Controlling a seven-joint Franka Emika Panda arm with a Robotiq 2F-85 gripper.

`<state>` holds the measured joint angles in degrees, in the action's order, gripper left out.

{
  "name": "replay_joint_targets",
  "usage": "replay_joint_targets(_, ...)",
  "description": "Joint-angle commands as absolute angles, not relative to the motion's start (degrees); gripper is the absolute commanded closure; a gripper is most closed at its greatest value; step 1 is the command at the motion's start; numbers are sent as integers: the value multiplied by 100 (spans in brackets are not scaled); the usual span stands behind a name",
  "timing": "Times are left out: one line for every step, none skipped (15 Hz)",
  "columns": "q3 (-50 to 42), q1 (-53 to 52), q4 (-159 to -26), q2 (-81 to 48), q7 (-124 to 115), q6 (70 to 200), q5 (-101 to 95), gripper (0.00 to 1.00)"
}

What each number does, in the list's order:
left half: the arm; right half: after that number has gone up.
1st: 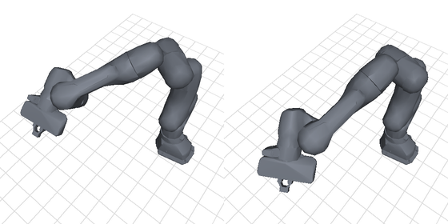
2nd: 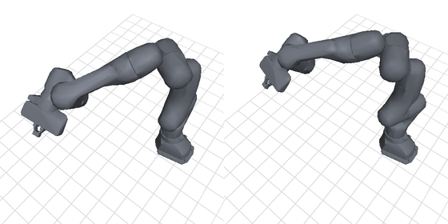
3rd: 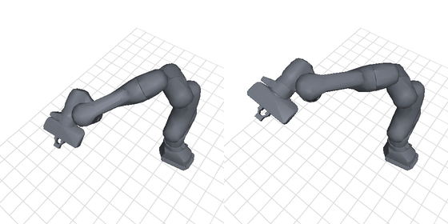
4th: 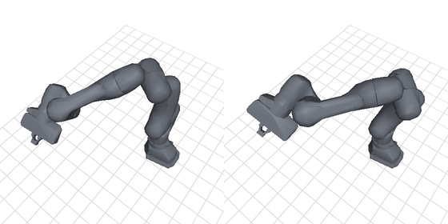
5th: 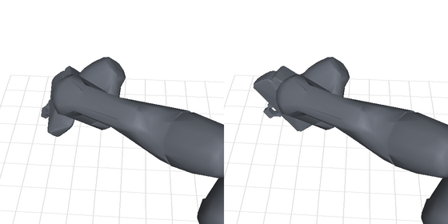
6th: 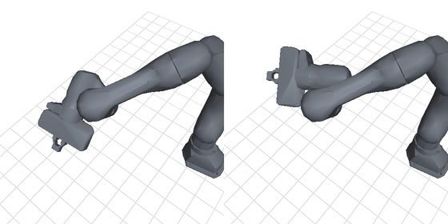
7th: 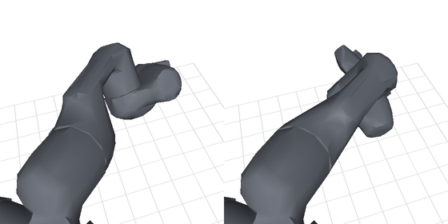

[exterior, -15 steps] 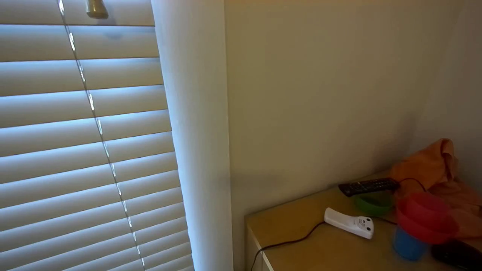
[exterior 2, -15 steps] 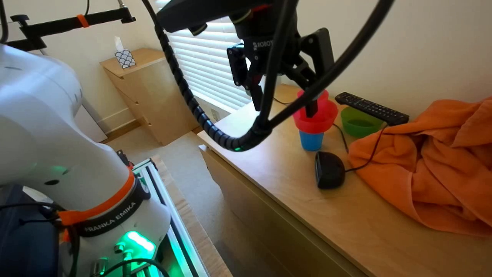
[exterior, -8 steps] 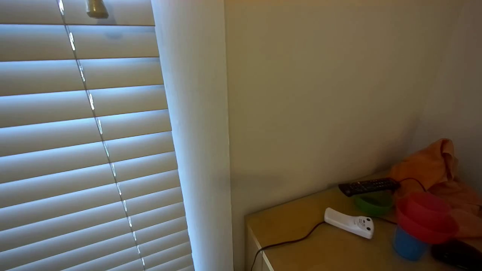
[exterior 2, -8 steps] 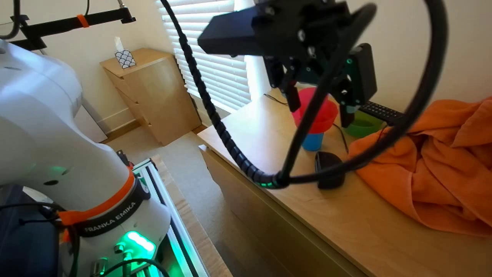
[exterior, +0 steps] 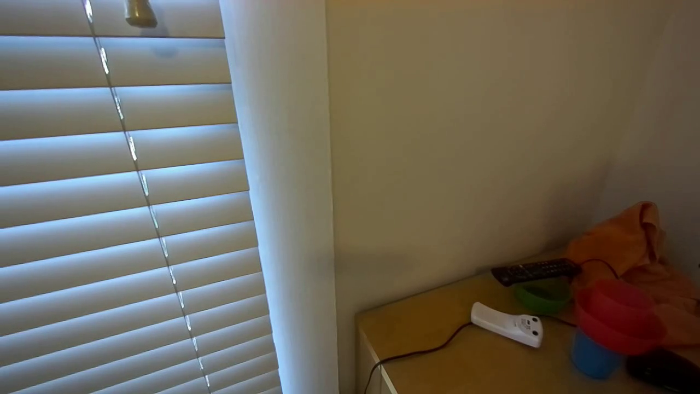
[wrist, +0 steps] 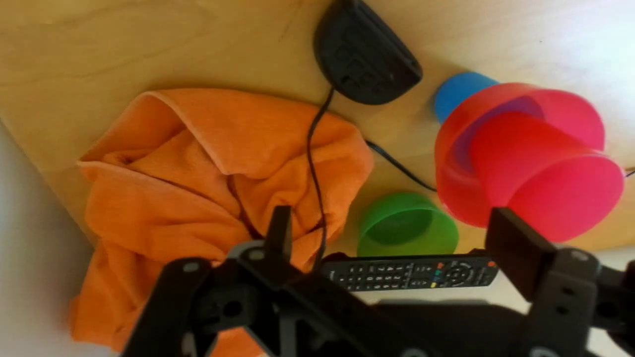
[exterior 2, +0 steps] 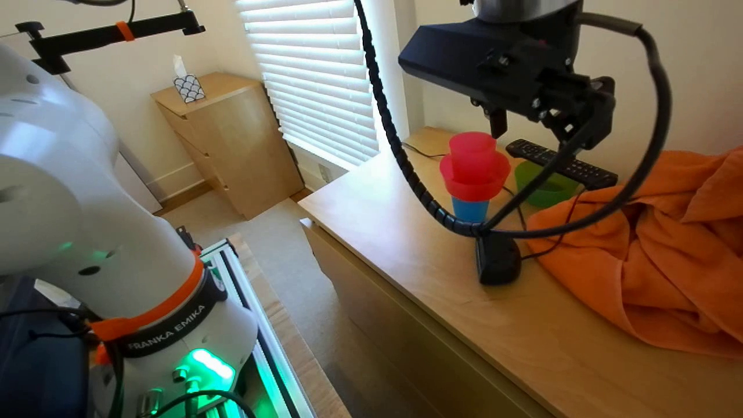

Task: Put the bowl on the table

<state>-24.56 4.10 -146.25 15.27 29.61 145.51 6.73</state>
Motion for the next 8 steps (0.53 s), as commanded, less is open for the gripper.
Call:
replay_joint_targets(-2271, 481, -14541, 1374, 3130, 14455, 944, 0)
replay_joint_targets(-2247, 440, -14486, 1266, 3182, 14436, 1041, 0)
replay_joint_targets(-2233, 431, -14444, 1193, 3207, 14433, 1077, 0)
replay_joint_targets(-2231, 437, -14422, 1159, 3217, 14429, 1087, 0)
replay_joint_targets(-2262, 357, -14420, 1105, 3464, 14501, 1338, 0)
replay_joint_targets(-2242, 320, -14420, 975, 3509, 14697, 1526, 0)
replay_joint_targets(-2255, 244, -14427, 896, 3708, 14875, 1837, 0)
replay_joint_targets(-2233, 214, -14427, 824, 3838, 15013, 2079, 0)
